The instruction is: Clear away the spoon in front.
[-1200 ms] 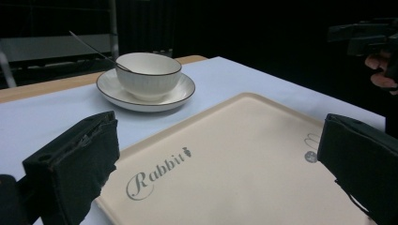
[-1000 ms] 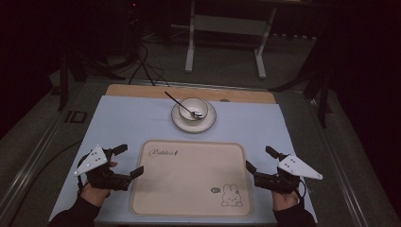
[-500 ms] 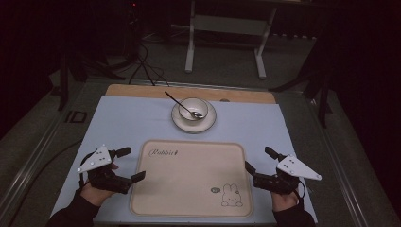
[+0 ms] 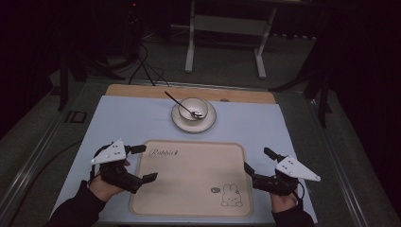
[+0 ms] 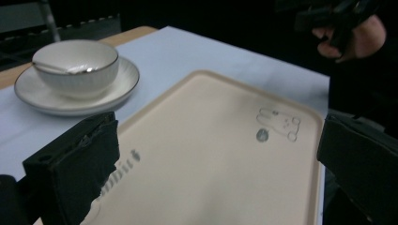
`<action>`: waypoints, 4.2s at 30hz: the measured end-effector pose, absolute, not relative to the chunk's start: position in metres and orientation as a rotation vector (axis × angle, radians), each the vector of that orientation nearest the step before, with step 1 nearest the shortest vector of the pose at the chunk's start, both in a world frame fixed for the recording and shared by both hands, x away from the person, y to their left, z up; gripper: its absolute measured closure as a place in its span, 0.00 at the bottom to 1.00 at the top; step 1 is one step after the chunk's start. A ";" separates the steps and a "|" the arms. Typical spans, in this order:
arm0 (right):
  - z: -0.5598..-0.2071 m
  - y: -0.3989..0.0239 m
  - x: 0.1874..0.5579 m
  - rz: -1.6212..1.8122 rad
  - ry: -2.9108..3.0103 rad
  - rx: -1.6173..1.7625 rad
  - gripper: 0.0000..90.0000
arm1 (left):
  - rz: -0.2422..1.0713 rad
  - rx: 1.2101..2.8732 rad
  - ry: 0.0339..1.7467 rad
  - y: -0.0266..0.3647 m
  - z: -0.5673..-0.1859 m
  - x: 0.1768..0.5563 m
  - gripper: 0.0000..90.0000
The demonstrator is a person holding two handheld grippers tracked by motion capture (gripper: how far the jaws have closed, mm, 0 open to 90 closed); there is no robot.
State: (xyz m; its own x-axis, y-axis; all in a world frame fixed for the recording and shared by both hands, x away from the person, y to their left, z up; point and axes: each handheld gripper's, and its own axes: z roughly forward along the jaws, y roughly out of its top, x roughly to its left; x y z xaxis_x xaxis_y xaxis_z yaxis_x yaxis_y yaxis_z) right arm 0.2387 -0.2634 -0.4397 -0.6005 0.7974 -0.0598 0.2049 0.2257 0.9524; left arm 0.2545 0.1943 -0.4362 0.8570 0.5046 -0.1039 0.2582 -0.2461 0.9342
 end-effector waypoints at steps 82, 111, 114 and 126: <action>-0.437 -0.257 0.231 1.424 1.956 0.868 0.14 | 0.126 1.518 1.191 0.176 -0.457 0.452 0.17; -0.440 -0.258 0.233 1.430 1.974 0.886 0.15 | -0.023 1.305 1.462 0.174 -0.488 0.499 0.58; -0.440 -0.257 0.233 1.425 1.980 0.876 0.14 | -0.020 1.282 1.462 0.172 -0.492 0.500 0.65; -0.441 -0.257 0.235 1.426 1.991 0.882 0.15 | -0.042 1.211 1.446 0.169 -0.494 0.508 0.81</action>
State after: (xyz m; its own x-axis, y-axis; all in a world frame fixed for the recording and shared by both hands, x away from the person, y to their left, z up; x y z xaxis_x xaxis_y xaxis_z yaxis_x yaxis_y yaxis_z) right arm 0.2345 -0.2572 -0.4412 -0.6451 0.7627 -0.0470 0.2010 0.2287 0.9525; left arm 0.5084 0.1692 -0.4942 0.2293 0.6239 -0.7471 0.6660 0.4592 0.5878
